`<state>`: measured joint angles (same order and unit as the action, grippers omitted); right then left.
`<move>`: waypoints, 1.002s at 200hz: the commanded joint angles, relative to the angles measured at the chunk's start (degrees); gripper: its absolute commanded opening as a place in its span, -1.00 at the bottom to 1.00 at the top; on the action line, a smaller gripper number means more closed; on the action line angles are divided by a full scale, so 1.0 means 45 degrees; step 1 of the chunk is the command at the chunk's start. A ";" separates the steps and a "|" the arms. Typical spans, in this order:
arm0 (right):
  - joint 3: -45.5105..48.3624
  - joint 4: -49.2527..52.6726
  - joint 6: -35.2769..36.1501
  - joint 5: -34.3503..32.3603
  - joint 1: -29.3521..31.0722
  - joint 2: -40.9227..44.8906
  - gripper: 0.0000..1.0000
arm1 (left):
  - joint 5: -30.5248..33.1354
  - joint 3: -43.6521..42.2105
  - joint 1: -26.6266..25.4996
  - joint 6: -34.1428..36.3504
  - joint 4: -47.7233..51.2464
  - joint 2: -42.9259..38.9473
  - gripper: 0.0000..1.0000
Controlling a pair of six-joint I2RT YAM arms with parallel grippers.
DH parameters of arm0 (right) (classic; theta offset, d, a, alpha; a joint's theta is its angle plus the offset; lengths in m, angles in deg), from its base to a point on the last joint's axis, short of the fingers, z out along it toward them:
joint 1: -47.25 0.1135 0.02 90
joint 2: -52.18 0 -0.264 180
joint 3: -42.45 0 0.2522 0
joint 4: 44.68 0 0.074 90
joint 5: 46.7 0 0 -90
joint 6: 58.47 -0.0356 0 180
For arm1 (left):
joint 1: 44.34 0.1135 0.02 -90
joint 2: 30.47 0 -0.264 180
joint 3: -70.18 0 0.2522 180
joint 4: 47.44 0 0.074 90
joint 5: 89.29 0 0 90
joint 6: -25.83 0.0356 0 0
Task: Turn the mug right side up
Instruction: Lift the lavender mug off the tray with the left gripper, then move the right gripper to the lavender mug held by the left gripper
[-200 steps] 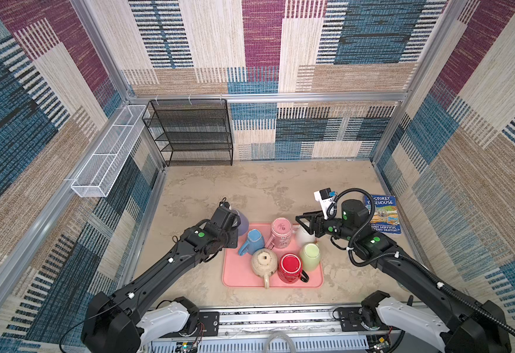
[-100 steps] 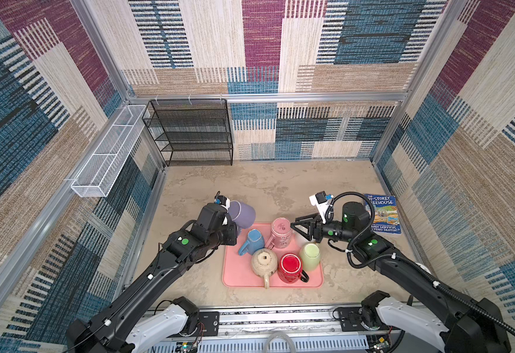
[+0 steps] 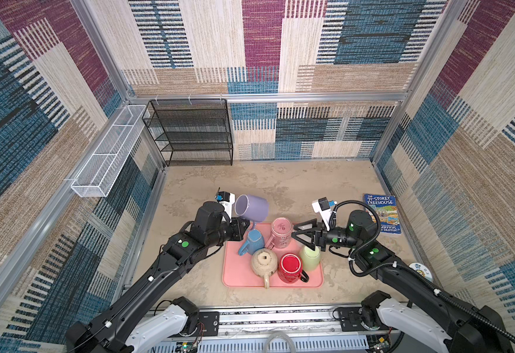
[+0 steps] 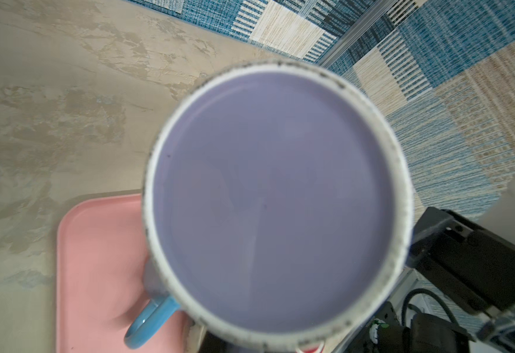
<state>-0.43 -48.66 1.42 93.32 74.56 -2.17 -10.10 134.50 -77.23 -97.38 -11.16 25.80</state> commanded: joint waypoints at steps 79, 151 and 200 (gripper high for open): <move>0.0135 -0.4073 -0.2410 0.0978 0.0018 -0.0718 0.40 | -0.1810 -0.0802 0.0100 -0.1790 -0.5630 0.0589 -1.00; -0.0241 -0.5511 -0.3402 0.1248 0.0017 -0.1516 0.26 | -0.1903 -0.0794 0.0103 -0.2168 -0.6672 0.0694 -1.00; -0.0576 -0.6762 -0.4239 0.1258 0.0030 -0.2476 0.25 | -0.2087 -0.0925 0.0101 -0.2422 -0.7420 0.0631 -1.00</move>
<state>-2.12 -72.96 -14.34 98.06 74.56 -11.56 -17.79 130.35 -76.75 -107.48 -36.40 29.08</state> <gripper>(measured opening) 0.602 0.169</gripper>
